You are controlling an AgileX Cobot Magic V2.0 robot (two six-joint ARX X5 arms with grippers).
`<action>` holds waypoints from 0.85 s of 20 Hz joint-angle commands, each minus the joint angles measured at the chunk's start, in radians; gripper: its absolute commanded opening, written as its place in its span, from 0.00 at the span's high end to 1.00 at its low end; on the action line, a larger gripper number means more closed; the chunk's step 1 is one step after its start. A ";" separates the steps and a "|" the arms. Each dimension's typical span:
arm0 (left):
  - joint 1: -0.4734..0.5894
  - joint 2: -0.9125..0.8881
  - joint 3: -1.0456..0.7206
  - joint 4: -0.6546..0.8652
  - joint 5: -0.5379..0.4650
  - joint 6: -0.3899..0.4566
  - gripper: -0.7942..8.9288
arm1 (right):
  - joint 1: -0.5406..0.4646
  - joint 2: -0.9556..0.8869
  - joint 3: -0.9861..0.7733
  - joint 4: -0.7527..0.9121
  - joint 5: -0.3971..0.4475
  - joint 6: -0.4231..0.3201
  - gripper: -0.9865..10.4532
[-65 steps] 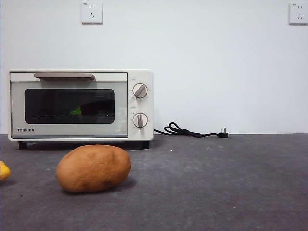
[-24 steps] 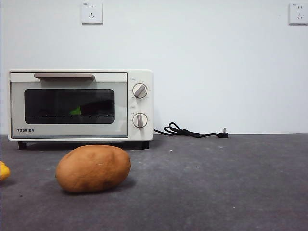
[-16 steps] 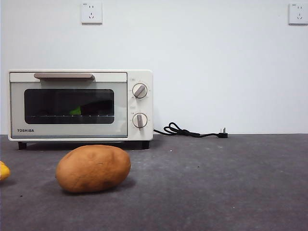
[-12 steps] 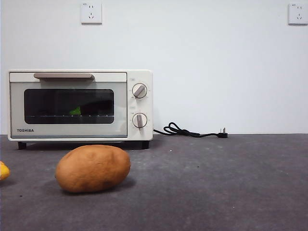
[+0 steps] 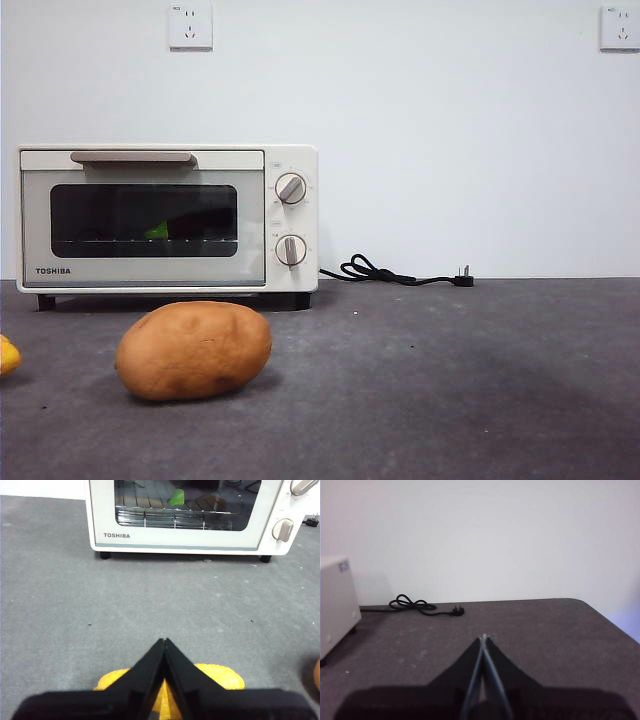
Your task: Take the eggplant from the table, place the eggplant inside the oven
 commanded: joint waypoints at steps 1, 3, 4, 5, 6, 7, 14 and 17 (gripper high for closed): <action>0.002 0.001 -0.008 0.007 -0.003 -0.004 0.92 | -0.007 -0.007 -0.060 0.029 0.000 0.000 0.91; 0.002 0.006 -0.008 0.007 -0.003 -0.005 0.92 | -0.013 -0.007 -0.091 0.036 0.000 0.000 0.91; 0.002 0.010 -0.008 0.007 -0.003 -0.004 0.92 | -0.017 -0.007 -0.099 0.036 0.000 0.000 0.91; 0.002 0.012 -0.008 0.007 -0.003 -0.004 0.92 | -0.021 -0.007 -0.109 0.038 0.000 0.000 0.91; 0.002 0.015 -0.008 0.007 -0.003 -0.004 0.92 | -0.026 -0.007 -0.119 0.040 0.000 0.000 0.91; 0.002 0.017 -0.008 0.007 -0.003 -0.005 0.92 | -0.030 -0.007 -0.132 0.051 0.000 0.000 0.91; 0.002 0.017 -0.008 0.007 -0.003 -0.004 0.92 | -0.032 -0.007 -0.245 0.106 0.000 0.010 0.91; 0.002 0.017 -0.008 0.007 -0.003 -0.005 0.92 | -0.032 -0.007 -0.245 0.087 0.000 0.007 0.91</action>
